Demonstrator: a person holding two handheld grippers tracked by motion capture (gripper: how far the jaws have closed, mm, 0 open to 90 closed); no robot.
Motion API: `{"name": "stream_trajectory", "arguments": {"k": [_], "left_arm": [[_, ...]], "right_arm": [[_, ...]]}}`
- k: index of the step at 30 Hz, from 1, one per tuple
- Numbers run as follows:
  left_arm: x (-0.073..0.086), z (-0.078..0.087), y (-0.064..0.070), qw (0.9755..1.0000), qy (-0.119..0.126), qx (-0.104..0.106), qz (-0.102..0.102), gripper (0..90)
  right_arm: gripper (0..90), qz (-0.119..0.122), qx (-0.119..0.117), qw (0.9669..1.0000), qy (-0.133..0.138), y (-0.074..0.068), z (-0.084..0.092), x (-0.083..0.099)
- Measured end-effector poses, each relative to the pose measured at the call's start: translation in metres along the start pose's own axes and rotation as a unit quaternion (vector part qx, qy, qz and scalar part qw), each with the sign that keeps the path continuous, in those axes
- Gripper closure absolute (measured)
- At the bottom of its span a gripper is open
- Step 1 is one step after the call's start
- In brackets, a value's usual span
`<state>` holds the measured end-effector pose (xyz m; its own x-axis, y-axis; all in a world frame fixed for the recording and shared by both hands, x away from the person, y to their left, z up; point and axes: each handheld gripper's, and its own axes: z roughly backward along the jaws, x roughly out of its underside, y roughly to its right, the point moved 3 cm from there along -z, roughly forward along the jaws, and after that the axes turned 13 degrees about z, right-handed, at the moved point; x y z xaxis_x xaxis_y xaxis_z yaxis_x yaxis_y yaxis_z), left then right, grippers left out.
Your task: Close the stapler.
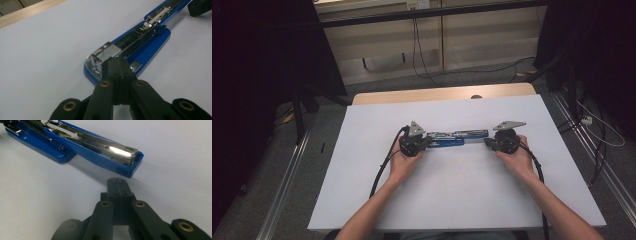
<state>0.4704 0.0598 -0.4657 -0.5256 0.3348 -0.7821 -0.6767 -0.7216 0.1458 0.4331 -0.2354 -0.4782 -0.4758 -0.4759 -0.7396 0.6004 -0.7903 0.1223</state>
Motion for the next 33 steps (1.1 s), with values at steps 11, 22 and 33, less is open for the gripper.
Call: {"name": "stream_trajectory", "arguments": {"k": [11, 22, 33], "left_arm": [[0.0005, -0.0012, 0.0039, 1.0000, 0.005, -0.004, -0.001, 90.0], [0.0004, -0.0018, 0.0036, 1.0000, 0.006, 0.000, -0.002, 90.0], [0.0003, -0.0020, 0.0043, 1.0000, 0.008, -0.002, -0.002, 90.0]], "right_arm": [[90.0, -0.002, 0.002, 1.0000, -0.002, 0.0016, -0.0032, -0.0023], [90.0, -0.005, 0.001, 1.0000, -0.001, 0.0019, -0.0038, -0.0029], [90.0, -0.008, 0.000, 0.9999, 0.007, 0.0025, -0.0037, -0.0036]]}}
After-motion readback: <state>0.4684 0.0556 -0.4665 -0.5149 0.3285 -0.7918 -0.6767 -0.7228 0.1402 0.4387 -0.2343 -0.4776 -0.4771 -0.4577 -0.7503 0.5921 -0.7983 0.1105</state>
